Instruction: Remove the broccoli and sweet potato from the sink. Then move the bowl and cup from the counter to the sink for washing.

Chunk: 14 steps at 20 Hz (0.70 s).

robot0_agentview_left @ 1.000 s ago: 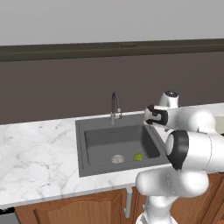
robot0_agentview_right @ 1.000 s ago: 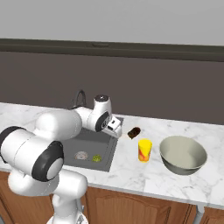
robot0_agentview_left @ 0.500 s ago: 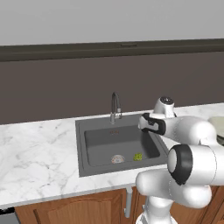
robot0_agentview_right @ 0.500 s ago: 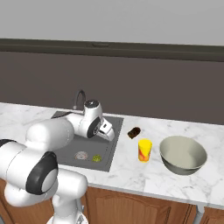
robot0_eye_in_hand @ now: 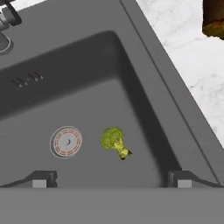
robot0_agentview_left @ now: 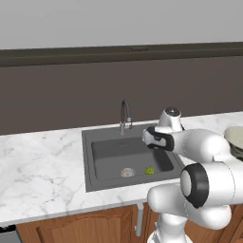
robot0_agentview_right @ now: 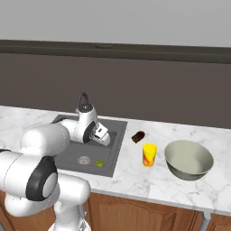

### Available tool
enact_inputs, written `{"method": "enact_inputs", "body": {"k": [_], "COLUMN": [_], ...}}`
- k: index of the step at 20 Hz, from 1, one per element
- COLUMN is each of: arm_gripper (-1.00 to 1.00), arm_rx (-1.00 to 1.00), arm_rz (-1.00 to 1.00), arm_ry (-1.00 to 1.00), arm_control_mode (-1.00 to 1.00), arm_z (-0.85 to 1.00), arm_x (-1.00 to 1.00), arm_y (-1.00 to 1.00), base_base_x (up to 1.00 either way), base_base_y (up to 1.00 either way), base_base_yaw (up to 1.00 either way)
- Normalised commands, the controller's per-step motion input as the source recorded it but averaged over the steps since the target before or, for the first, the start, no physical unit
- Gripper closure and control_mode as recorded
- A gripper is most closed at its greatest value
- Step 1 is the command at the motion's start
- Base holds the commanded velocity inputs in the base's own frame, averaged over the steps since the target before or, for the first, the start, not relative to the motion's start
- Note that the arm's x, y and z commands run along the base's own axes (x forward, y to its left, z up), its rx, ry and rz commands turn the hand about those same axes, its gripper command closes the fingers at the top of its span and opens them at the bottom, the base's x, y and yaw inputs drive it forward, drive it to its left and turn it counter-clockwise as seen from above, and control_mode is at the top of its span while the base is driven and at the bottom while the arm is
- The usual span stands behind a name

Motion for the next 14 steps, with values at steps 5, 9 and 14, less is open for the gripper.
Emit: {"method": "enact_inputs", "body": {"k": [5,9,14], "arm_gripper": [-1.00,-1.00,-1.00], "arm_rx": [0.00,0.00,0.00], "arm_rz": [0.00,0.00,0.00], "arm_ry": [0.00,0.00,0.00], "arm_control_mode": [-1.00,-1.00,-1.00], "arm_z": [-0.10,-0.13,-0.13], "arm_x": [0.03,0.00,0.00], "arm_y": [0.08,0.00,0.01], "base_base_x": [0.00,0.00,0.00], "base_base_y": [0.00,0.00,0.00], "base_base_yaw": [0.00,0.00,0.00]}}
